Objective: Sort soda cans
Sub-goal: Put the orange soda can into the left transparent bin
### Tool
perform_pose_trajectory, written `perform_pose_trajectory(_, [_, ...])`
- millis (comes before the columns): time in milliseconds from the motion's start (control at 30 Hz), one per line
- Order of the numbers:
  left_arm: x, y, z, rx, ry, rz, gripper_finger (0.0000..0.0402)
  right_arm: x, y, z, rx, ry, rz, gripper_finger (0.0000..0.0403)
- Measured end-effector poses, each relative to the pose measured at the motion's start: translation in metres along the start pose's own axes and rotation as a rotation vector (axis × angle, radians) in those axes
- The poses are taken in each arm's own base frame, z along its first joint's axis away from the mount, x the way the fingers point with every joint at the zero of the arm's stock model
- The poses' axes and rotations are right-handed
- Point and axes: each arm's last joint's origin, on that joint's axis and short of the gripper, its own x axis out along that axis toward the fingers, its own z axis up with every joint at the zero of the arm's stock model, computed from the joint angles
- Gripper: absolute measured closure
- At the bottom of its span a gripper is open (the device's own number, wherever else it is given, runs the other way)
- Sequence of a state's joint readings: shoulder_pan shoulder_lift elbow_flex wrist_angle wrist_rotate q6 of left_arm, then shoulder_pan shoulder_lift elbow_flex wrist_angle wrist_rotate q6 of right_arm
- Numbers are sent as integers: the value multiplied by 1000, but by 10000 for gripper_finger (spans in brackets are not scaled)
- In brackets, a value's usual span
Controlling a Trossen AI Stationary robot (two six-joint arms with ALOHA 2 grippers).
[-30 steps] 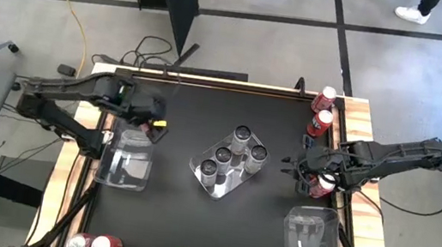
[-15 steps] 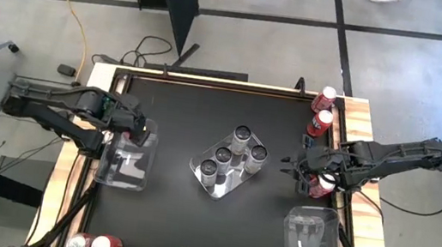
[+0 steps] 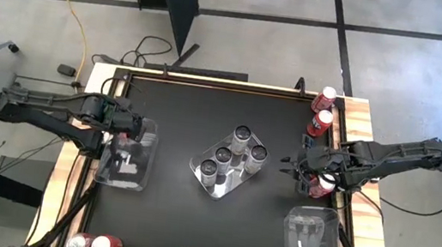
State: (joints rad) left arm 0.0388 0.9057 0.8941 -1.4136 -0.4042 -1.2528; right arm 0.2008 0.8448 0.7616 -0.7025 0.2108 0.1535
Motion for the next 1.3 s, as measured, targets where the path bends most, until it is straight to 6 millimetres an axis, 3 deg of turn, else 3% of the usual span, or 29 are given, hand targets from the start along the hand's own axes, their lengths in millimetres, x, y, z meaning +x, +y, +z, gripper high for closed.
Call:
perform_pose_trajectory(867, [60,5,0,-37,40,31,94,0,0,0,-4,0,0,242])
perform_pose_trajectory(1300, [65,5,-2,-35,36,30,94,0,0,0,6,0,0,242])
